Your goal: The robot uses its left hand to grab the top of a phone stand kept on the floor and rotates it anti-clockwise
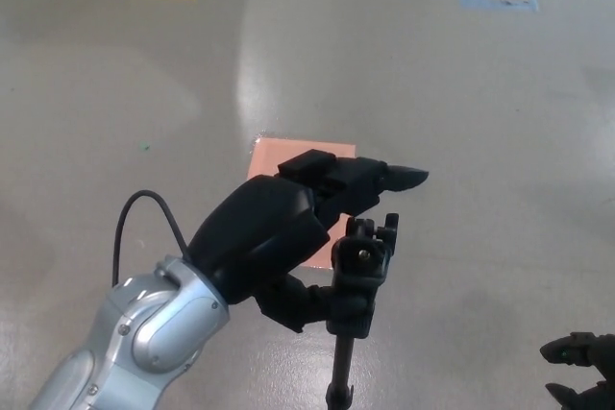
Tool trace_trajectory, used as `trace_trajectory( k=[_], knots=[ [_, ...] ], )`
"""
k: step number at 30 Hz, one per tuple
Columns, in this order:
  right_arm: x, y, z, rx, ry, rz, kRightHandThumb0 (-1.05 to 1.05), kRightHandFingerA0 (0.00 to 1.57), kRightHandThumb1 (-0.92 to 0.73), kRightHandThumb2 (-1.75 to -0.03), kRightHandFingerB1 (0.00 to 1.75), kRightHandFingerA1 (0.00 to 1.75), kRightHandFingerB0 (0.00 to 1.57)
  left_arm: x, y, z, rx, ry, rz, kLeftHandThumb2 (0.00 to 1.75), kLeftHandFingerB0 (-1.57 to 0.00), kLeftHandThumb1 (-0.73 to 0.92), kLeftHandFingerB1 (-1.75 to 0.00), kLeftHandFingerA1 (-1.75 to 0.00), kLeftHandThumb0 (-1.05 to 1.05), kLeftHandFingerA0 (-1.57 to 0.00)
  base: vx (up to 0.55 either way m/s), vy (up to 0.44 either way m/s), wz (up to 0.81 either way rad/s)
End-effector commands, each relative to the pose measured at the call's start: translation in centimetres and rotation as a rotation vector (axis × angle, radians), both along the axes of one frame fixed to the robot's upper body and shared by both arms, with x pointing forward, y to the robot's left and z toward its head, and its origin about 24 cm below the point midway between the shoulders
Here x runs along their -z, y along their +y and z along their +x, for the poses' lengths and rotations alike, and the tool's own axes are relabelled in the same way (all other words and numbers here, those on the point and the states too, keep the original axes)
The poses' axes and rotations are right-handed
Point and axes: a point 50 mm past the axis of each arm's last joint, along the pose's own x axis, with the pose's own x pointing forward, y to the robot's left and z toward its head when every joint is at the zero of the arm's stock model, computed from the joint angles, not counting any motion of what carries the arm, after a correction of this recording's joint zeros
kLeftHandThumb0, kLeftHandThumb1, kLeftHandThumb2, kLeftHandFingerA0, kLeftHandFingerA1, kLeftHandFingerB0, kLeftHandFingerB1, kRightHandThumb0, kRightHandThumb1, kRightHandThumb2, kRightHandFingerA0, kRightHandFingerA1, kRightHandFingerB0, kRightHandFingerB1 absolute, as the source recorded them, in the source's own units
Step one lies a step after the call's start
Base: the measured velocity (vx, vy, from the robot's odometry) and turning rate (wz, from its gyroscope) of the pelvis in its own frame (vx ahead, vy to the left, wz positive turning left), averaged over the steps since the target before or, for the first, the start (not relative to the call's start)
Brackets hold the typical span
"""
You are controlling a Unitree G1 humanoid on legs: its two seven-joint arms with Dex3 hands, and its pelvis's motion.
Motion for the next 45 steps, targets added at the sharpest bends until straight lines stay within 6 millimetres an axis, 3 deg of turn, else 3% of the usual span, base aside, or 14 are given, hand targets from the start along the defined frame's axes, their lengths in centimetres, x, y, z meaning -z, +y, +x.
trace_trajectory(
  k=[1, 2, 3, 4, 5, 7, 8, 18, 25, 26, 29, 30, 32, 45],
  knots=[
    [-0.5, -0.8, 0.1, 0.011, -0.003, -0.023, -0.44, 0.38, -0.71, -0.79, 0.36, 0.48, 0.14, -0.2, 0.1, 0.3, 0.046, -0.001, -0.052, 0.61, -0.70, 0.69, -0.41, -0.81, -0.23, -1.05, 0.00, 0.000, 0.00],
    [-0.5, -0.8, 0.2, 0.011, -0.003, -0.023, -0.44, 0.38, -0.71, -0.79, 0.36, 0.48, 0.14, -0.2, 0.1, 0.3, 0.050, 0.003, -0.060, 0.61, -0.70, 0.69, -0.41, -0.81, -0.23, -1.05, 0.00, 0.000, 0.00],
    [-0.5, -0.8, 0.2, 0.017, -0.006, -0.017, -0.30, 0.37, -0.61, -1.01, 0.44, 0.59, 0.05, -0.3, 0.1, 0.4, 0.050, -0.001, -0.052, 0.62, -0.89, 0.70, -0.47, -0.69, -0.26, -1.09, 0.00, 0.000, 0.00],
    [-0.5, -0.8, 0.2, 0.018, -0.006, -0.015, -0.30, 0.37, -0.61, -1.01, 0.44, 0.59, 0.05, -0.3, 0.2, 0.4, 0.050, -0.002, -0.049, 0.62, -0.89, 0.70, -0.47, -0.69, -0.26, -1.09, 0.00, 0.000, 0.00],
    [-0.6, -0.7, 0.3, 0.018, -0.007, -0.016, -0.44, 0.39, -0.71, -0.79, 0.36, 0.49, 0.14, -0.4, 0.2, 0.4, 0.048, -0.006, -0.046, 0.61, -0.97, 0.72, -0.50, -1.00, -0.29, -1.02, 0.00, 0.000, 0.00],
    [-0.6, -0.7, 0.3, 0.016, -0.008, -0.019, -0.44, 0.39, -0.71, -0.79, 0.36, 0.49, 0.14, -0.4, 0.2, 0.4, 0.046, -0.010, -0.046, 0.61, -0.97, 0.72, -0.50, -1.00, -0.29, -1.02, 0.00, 0.000, 0.00],
    [-0.6, -0.7, 0.3, 0.012, -0.008, -0.023, -0.44, 0.40, -0.71, -0.79, 0.36, 0.49, 0.14, -0.4, 0.2, 0.4, 0.042, -0.012, -0.045, 0.63, -0.99, 0.73, -0.52, -1.22, -0.32, -0.94, 0.00, 0.000, 0.00],
    [-0.9, -0.7, 0.7, 0.024, -0.017, -0.018, -0.43, 0.38, -0.71, -0.78, 0.36, 0.48, 0.14, -0.3, 0.1, 0.6, 0.036, -0.007, -0.052, 0.62, -1.00, 0.74, -0.61, -1.25, -0.26, -0.89, 0.00, 0.000, 0.00],
    [-1.2, -0.7, 1.0, 0.013, -0.023, -0.030, -0.43, 0.39, -0.71, -0.78, 0.36, 0.48, 0.15, -0.4, 0.2, 0.7, 0.032, 0.019, -0.052, 0.63, -0.99, 0.75, -0.63, -1.18, -0.28, -0.93, 0.00, 0.000, 0.00],
    [-1.2, -0.6, 1.1, 0.016, -0.024, -0.028, -0.29, 0.37, -0.62, -1.00, 0.44, 0.58, 0.05, -0.4, 0.2, 0.8, 0.034, 0.035, -0.059, 0.63, -0.98, 0.74, -0.63, -1.11, -0.23, -0.96, 0.00, 0.000, 0.00],
    [-1.4, -0.5, 1.3, 0.023, -0.026, -0.024, -0.29, 0.37, -0.61, -1.00, 0.44, 0.59, 0.05, -0.4, 0.2, 0.9, 0.046, 0.094, -0.106, 0.63, -0.98, 0.73, -0.61, -0.99, -0.20, -1.01, 0.00, 0.000, 0.00],
    [-1.5, -0.5, 1.4, 0.026, -0.027, -0.023, -0.29, 0.37, -0.61, -1.00, 0.44, 0.59, 0.06, -0.4, 0.3, 1.0, 0.061, 0.137, -0.150, 0.62, -0.99, 0.75, -0.62, -0.80, -0.16, -1.07, 0.00, 0.000, 0.00],
    [-1.5, -0.5, 1.5, 0.027, -0.030, -0.024, -0.29, 0.37, -0.61, -1.00, 0.44, 0.58, 0.06, -0.3, 0.3, 1.1, 0.082, 0.192, -0.208, 0.63, -0.98, 0.75, -0.62, -0.73, -0.15, -1.09, 0.00, 0.000, 0.00],
    [-2.1, -0.4, 2.1, 0.015, -0.043, -0.030, -0.30, 0.37, -0.61, -1.01, 0.44, 0.59, 0.06, -0.7, 0.4, 1.6, 0.093, 0.368, -0.375, 0.64, -0.97, 0.74, -0.58, -0.68, -0.16, -1.10, 0.00, 0.000, 0.00]
  ],
)
